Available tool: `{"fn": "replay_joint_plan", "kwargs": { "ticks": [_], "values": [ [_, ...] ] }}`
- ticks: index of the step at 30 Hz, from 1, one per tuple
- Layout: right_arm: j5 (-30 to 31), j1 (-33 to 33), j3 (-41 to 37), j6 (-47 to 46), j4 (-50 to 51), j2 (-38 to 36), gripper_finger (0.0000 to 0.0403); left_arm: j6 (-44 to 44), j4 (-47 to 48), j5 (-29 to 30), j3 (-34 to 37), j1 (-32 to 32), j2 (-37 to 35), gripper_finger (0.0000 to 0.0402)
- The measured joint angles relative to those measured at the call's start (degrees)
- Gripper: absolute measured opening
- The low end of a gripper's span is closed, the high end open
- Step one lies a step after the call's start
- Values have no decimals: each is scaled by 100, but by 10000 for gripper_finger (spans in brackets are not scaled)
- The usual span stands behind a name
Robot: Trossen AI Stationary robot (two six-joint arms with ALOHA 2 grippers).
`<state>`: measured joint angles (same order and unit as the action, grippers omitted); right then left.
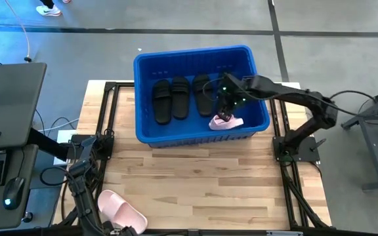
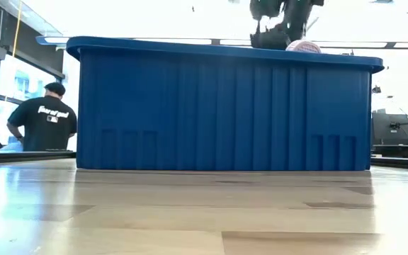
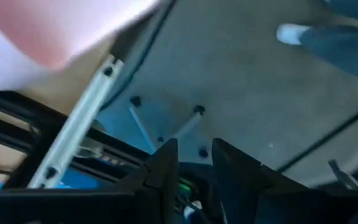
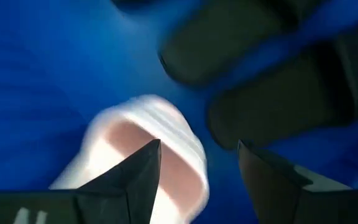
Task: Pick and place slides into bin
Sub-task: Put the pink slide into the blue bin
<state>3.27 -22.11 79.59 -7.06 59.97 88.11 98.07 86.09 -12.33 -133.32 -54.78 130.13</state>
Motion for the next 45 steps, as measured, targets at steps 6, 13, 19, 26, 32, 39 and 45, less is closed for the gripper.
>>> {"fn": "replay_joint_plan", "kwargs": {
  "ticks": [6,13,19,26,32,39,45],
  "values": [
    [-43,217,7,-74,-1304,-854,204,250,-330,179,-2,2,0,89],
    [-253,638,17,-204,-2282,-1795,204,230,-405,-74,-2,-9,24,90],
    [-290,1188,17,-204,-2225,-2176,195,283,-355,-201,27,-84,83,90],
    [-213,1765,17,-206,-2190,-2126,182,380,-300,-440,107,-158,526,89],
    [-14,2055,17,-200,-2212,-1968,172,684,-128,-476,111,-43,759,89],
    [16,2263,17,-209,-2183,-1807,162,694,369,-420,142,65,835,89],
    [20,2421,17,-217,-2154,-1744,156,727,308,-526,190,167,914,89]
  ]
}}
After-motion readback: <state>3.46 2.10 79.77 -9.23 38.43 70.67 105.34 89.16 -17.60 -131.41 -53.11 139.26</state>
